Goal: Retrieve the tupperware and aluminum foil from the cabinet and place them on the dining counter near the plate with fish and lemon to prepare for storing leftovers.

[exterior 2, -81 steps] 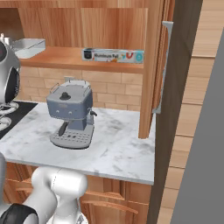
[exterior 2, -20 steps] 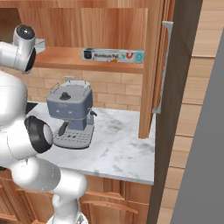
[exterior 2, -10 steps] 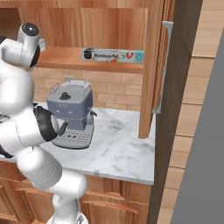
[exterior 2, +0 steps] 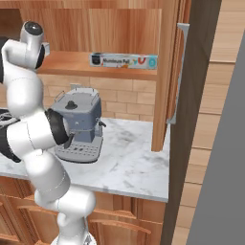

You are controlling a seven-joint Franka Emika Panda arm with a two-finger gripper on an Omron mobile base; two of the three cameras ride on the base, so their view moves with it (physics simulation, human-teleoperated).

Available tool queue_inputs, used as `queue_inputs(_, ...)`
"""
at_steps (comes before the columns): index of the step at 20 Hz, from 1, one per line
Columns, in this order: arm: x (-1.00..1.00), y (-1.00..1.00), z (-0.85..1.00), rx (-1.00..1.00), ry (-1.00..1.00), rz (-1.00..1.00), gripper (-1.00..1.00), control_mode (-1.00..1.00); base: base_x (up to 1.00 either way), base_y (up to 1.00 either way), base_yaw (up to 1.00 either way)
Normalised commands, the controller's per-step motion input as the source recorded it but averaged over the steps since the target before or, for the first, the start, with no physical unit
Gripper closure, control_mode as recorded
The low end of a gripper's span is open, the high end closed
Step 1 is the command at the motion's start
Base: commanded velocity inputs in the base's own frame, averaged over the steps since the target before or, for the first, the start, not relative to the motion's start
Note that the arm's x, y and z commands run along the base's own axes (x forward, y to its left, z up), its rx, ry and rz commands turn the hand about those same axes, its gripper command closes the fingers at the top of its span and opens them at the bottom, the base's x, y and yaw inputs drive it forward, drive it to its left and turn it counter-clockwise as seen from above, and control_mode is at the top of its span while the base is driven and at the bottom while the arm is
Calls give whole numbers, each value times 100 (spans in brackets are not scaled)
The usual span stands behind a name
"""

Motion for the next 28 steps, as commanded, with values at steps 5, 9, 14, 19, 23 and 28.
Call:
queue_inputs(5, 24, 12, 2, -1, 1, 0, -100, -100, 0, 0, 0)
queue_inputs(9, 24, 6, 0, -1, 2, 0, -100, -100, 0, 0, 0)
queue_inputs(14, 24, 2, 0, -3, 1, 0, -100, -100, 0, 0, 0)
queue_inputs(19, 25, 7, -6, -6, 2, 0, -100, -100, 0, 0, 0)
queue_inputs(23, 15, 6, -32, -15, 9, 0, -100, -100, 0, 0, 0)
queue_inputs(28, 5, 4, -52, -20, 12, 0, -100, -100, 0, 0, 0)
